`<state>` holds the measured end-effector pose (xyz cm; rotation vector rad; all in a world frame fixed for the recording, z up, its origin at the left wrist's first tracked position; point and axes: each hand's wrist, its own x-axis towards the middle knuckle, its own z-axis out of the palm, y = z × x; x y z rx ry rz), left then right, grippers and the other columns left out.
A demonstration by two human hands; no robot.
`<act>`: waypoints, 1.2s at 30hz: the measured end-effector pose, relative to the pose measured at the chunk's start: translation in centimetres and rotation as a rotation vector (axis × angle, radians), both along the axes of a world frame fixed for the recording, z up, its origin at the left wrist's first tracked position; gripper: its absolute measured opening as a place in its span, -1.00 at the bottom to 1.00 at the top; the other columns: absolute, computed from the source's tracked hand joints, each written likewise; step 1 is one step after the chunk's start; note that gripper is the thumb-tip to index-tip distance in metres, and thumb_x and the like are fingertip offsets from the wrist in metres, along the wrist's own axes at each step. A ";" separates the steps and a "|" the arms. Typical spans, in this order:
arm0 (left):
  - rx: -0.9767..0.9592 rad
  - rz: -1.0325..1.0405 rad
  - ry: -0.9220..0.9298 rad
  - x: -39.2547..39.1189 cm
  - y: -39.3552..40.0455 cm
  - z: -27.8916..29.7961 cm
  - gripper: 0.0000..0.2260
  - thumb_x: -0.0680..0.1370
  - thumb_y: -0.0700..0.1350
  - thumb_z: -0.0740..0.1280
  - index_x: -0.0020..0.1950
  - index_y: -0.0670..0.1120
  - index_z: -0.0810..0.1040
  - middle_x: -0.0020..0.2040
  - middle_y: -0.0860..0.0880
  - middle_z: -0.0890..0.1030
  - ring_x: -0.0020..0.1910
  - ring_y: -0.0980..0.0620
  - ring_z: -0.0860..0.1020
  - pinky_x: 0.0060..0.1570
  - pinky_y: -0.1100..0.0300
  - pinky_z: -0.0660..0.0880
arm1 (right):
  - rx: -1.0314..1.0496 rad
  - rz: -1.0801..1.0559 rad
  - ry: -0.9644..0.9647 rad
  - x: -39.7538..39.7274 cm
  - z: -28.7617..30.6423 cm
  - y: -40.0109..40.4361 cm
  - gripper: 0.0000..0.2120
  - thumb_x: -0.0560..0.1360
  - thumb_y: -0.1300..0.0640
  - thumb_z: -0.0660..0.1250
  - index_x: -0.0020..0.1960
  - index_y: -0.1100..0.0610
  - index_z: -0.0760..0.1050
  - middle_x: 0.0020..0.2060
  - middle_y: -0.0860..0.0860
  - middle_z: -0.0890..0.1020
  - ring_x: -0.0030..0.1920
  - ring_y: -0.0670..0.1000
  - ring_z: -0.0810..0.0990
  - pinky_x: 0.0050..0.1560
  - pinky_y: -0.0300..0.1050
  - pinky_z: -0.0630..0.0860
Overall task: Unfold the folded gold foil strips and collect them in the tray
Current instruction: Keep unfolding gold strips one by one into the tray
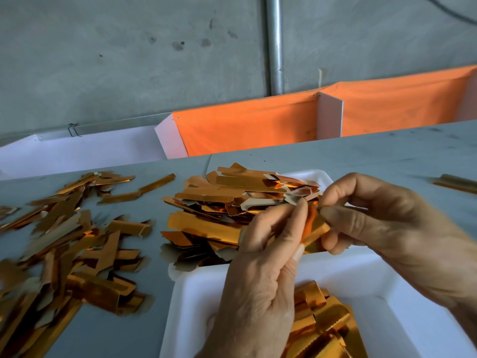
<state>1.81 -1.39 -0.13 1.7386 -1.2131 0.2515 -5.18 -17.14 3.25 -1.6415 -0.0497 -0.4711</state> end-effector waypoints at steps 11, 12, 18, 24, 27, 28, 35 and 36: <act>-0.013 0.079 0.026 0.1 0.3 -0.1 -0.67 0.52 -0.13 0.27 0.24 0.15 0.51 0.21 0.22 0.52 0.26 0.16 0.46 0.15 0.36 0.42 | 0.045 -0.039 0.096 0.1 -0.5 -0.3 -0.90 0.36 0.09 0.42 -0.24 0.12 0.59 -0.41 0.08 0.51 -0.49 -0.02 0.45 -0.44 -0.31 0.41; -0.015 0.076 0.034 0.1 0.3 -0.1 -0.67 0.52 -0.14 0.28 0.24 0.14 0.52 0.20 0.21 0.52 0.26 0.15 0.47 0.14 0.37 0.43 | 0.111 -0.005 0.103 0.0 -0.5 -0.4 -0.85 0.38 0.07 0.35 -0.22 0.14 0.60 -0.40 0.09 0.52 -0.47 -0.01 0.46 -0.44 -0.29 0.42; -0.026 0.050 0.094 0.2 0.6 0.1 -0.68 0.51 -0.13 0.28 0.20 0.19 0.47 0.16 0.24 0.54 0.21 0.20 0.50 0.06 0.49 0.41 | 0.401 0.236 0.147 0.1 -0.7 -1.2 -0.85 0.40 0.11 0.41 -0.10 0.17 0.65 -0.36 0.04 0.53 -0.43 -0.07 0.50 -0.47 -0.26 0.48; -0.042 0.033 0.119 0.1 0.6 0.2 -0.74 0.50 -0.11 0.29 0.11 0.20 0.47 0.16 0.27 0.54 0.18 0.28 0.50 0.02 0.53 0.40 | 0.467 0.233 0.154 0.4 -1.0 -1.1 -0.55 0.07 0.04 0.67 -0.12 0.16 0.64 -0.38 0.06 0.51 -0.48 -0.06 0.48 -0.51 -0.25 0.46; -0.023 0.032 0.089 0.1 0.6 0.1 -0.76 0.51 -0.10 0.28 0.11 0.19 0.47 0.17 0.27 0.52 0.20 0.26 0.49 0.03 0.52 0.40 | 0.429 0.195 0.165 0.4 -0.8 -0.8 -0.64 0.10 0.09 0.66 -0.18 0.15 0.62 -0.41 0.04 0.50 -0.52 -0.07 0.44 -0.54 -0.27 0.43; -0.019 0.035 0.080 0.1 0.6 0.1 -0.76 0.51 -0.10 0.28 0.12 0.18 0.47 0.17 0.27 0.52 0.21 0.25 0.48 0.04 0.52 0.40 | 0.411 0.175 0.174 0.4 -0.7 -0.6 -0.72 0.16 0.13 0.62 -0.20 0.14 0.62 -0.43 0.04 0.49 -0.53 -0.07 0.42 -0.55 -0.28 0.42; 0.022 0.046 0.028 0.0 0.6 0.1 -0.73 0.51 -0.09 0.27 0.15 0.20 0.45 0.16 0.25 0.53 0.22 0.20 0.48 0.08 0.46 0.41 | 0.310 0.138 0.254 0.1 -0.4 -0.9 -0.86 0.23 0.29 0.51 -0.26 0.14 0.60 -0.47 0.12 0.46 -0.54 -0.03 0.42 -0.55 -0.26 0.43; 0.025 0.046 0.025 0.0 0.6 0.1 -0.74 0.51 -0.09 0.27 0.15 0.20 0.45 0.16 0.25 0.53 0.22 0.20 0.48 0.09 0.45 0.41 | 0.299 0.129 0.266 0.1 -0.4 -0.9 -0.80 0.20 0.33 0.54 -0.26 0.14 0.60 -0.47 0.13 0.46 -0.54 -0.03 0.42 -0.55 -0.26 0.43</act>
